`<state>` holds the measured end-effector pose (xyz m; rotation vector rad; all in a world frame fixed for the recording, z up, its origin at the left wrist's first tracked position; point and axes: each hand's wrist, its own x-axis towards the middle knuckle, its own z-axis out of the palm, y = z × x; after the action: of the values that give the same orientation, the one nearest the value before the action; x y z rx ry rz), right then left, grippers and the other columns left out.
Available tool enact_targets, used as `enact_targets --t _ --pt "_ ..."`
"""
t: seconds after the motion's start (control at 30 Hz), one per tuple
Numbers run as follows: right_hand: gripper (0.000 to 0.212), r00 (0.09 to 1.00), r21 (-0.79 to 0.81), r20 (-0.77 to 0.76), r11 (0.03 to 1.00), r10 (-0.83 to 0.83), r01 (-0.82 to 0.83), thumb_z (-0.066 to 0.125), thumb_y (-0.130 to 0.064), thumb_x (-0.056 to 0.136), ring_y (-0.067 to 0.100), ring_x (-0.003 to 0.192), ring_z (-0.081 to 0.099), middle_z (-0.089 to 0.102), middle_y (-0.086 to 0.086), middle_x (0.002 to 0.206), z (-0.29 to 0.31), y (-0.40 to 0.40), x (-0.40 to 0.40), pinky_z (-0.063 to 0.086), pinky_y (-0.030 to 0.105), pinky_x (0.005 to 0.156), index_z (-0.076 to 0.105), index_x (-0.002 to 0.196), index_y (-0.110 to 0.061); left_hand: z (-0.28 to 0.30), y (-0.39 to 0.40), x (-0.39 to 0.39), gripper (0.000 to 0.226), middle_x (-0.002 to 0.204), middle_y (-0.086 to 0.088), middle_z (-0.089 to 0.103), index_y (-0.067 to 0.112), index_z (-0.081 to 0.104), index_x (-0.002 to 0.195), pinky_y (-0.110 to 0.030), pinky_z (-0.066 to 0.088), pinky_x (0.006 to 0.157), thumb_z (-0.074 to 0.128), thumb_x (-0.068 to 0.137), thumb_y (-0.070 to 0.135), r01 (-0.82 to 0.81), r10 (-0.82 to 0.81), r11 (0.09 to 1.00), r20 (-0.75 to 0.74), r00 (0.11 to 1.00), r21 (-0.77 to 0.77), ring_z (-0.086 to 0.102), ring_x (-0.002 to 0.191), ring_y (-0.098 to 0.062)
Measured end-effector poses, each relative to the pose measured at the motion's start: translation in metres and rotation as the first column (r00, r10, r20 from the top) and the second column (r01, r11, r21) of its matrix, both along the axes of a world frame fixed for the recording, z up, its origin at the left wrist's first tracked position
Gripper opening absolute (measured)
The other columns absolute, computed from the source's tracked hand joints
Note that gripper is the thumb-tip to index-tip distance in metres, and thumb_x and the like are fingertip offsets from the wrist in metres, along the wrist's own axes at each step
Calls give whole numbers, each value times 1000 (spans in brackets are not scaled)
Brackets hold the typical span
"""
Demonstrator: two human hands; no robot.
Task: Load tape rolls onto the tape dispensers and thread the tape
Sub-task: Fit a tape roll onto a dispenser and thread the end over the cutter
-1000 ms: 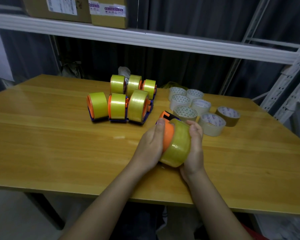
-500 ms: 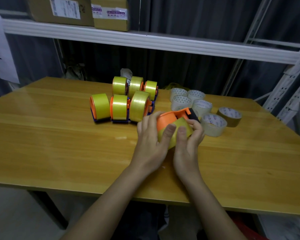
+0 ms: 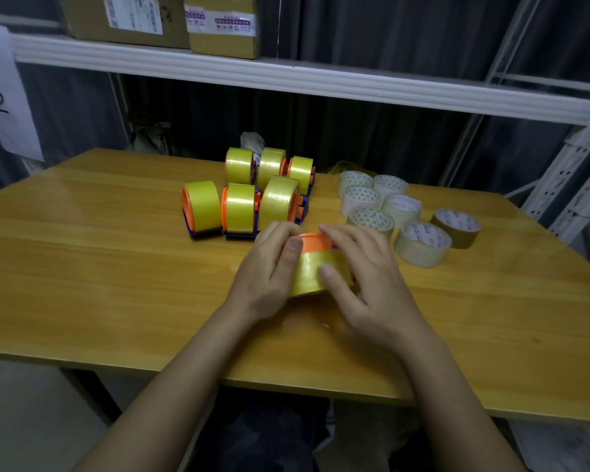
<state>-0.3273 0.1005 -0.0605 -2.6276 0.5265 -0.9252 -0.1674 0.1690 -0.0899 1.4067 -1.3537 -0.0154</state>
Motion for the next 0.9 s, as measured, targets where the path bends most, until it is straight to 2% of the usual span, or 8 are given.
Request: enact_targets --t 0.07,0.17,0.23,0.33,0.47,0.53,0.8,0.9 --pt "86 971 196 -223 980 88 -44 51 -78 75 -4 138 9 21 -28 143 11 -4 -2 11 31 116 18 147 -45 4 2 -1 62 97 1 52 17 54 104 -36 46 71 19 92 67 29 -32 998 56 998 56 52 88 -13" --pt "102 928 197 -368 980 61 14 75 -59 67 0 135 19 24 -26 144 21 -13 -8 20 31 116 16 149 -43 10 5 0 57 101 6 49 19 52 109 -38 47 74 21 92 64 35 -48 990 89 995 134 51 91 -9" --pt "94 940 108 -339 994 32 6 80 -48 70 -2 123 33 37 -21 139 20 -14 -9 35 28 105 28 146 -36 12 8 0 63 105 14 45 25 49 114 -33 47 76 17 88 72 37 -58 984 117 991 172 48 97 -2" --pt "88 950 96 -311 995 24 6 81 -49 68 -6 111 36 41 -23 129 14 -17 -12 40 23 92 36 141 -35 15 18 -1 72 118 30 31 41 34 128 -23 42 87 28 72 87 125 -157 942 81 984 313 37 111 7" --pt "87 963 107 -269 994 4 25 83 -47 66 -6 110 37 43 -21 128 11 -21 -15 39 21 89 38 140 -33 21 32 4 104 139 35 14 47 13 144 -39 31 110 70 59 69 120 -228 860 163 960 495 14 135 2" --pt "87 962 98 -274 994 -10 38 83 -47 66 -4 110 38 42 -23 125 9 -19 -14 38 20 87 39 140 -33 23 36 10 104 148 27 17 46 15 146 -46 29 113 71 60 63 80 -205 865 203 957 496 16 142 -7" --pt "83 956 55 -290 996 -48 66 84 -48 64 5 118 45 50 -16 132 9 -14 -13 36 21 85 45 136 -31 26 40 14 93 138 12 47 31 40 138 -26 39 97 79 57 51 -26 -135 897 329 935 441 42 124 -4" --pt "84 948 44 -314 996 -54 72 84 -48 63 6 120 45 51 -15 134 11 -13 -14 37 22 87 46 135 -31 27 40 13 94 136 12 49 32 41 137 -38 39 104 76 53 57 -51 -125 885 342 932 462 40 132 -13"
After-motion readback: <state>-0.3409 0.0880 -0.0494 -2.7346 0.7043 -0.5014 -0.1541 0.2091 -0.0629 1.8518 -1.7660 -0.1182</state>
